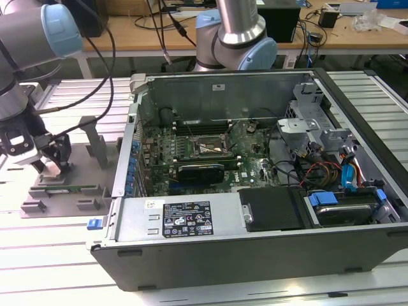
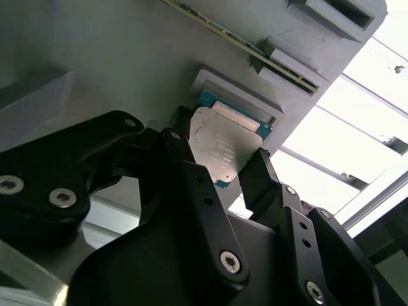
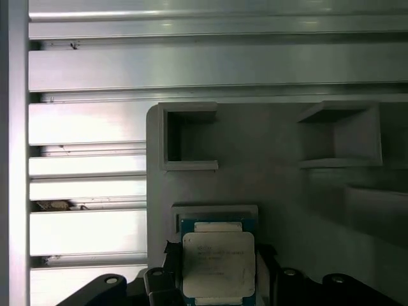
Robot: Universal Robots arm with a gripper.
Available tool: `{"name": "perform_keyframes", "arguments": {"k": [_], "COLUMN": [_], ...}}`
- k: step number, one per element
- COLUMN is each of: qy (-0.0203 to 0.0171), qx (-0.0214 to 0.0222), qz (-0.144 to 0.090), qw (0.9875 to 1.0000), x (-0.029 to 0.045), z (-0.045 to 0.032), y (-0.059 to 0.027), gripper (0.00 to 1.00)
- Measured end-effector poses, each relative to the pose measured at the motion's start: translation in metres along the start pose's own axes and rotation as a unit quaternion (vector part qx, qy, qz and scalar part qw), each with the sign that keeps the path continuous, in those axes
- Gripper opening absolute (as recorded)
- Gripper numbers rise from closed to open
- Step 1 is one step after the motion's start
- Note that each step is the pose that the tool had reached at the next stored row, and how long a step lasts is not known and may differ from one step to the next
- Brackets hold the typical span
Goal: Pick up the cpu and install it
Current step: 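Pick up the cpu and move it towards the insertion slot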
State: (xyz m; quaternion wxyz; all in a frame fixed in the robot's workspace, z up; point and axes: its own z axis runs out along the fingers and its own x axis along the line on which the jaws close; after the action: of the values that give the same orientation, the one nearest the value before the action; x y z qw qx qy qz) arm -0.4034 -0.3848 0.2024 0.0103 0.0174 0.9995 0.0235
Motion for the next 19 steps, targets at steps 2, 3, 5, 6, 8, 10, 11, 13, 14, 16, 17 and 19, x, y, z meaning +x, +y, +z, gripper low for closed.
{"name": "perform_keyframes", "arguments": {"k": [2, 3, 5, 6, 8, 10, 11, 13, 14, 16, 17, 19], "qy": [0.0, 0.0, 0.0, 0.0, 0.0, 0.0, 0.0, 0.0, 0.0, 0.0, 0.0, 0.0], "qx": [0.0, 0.0, 0.0, 0.0, 0.0, 0.0, 0.0, 0.0, 0.0, 0.0, 0.0, 0.0], "qz": [0.0, 0.0, 0.0, 0.0, 0.0, 0.0, 0.0, 0.0, 0.0, 0.0, 0.0, 0.0], "qw": [1.0, 1.0, 1.0, 1.0, 1.0, 1.0, 1.0, 1.0, 1.0, 1.0, 1.0, 1.0], "x": [0.0, -0.0001, -0.0001, -0.0001, -0.0002, -0.0003, -0.0004, -0.0005, -0.0005, -0.0005, -0.0006, -0.0006], "z": [-0.0026, -0.0035, -0.006, -0.0077, -0.0117, -0.0142, -0.0167, -0.0214, -0.0227, -0.0271, -0.0291, -0.0321], "y": [0.0001, 0.0002, 0.0003, 0.0004, 0.0006, 0.0007, 0.0008, 0.0011, 0.0012, 0.0015, 0.0016, 0.0019], "gripper": [0.55, 0.55, 0.55, 0.55, 0.55, 0.55, 0.55, 0.55, 0.55, 0.55, 0.55, 0.55]}}
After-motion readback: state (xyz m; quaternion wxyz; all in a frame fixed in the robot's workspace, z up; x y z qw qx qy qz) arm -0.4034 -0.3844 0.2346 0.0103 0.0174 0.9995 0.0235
